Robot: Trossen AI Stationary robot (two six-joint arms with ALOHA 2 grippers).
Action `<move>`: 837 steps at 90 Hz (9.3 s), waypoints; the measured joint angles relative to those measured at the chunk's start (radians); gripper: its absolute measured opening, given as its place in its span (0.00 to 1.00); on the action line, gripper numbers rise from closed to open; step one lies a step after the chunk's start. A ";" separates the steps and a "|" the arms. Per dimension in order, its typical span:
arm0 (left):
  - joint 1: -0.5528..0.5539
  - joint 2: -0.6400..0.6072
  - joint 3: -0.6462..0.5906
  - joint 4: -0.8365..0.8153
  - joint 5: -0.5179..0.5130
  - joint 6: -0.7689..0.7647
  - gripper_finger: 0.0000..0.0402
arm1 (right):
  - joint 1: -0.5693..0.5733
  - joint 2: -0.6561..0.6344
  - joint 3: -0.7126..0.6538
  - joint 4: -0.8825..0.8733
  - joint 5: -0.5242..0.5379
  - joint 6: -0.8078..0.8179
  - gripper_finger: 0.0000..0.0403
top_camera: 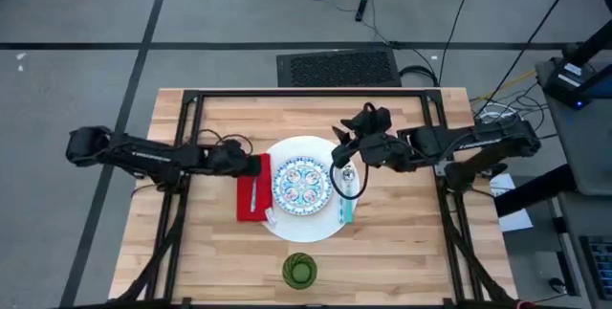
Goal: Set table place
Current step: Adjust the fork on the red table napkin on the white tablemat, then put the white fork on top of the red table napkin on the white tablemat
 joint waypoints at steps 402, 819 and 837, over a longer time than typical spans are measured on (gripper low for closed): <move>0.155 0.206 0.655 1.238 1.079 0.534 0.24 | -0.228 0.311 -0.001 1.100 -1.429 -0.154 0.00; 0.088 0.195 0.652 0.433 0.053 1.203 0.00 | -0.099 0.080 0.000 0.520 -0.058 -0.199 0.30; 0.088 0.180 0.653 0.368 0.053 1.203 0.00 | -0.084 0.077 0.000 0.471 -0.057 -0.198 0.30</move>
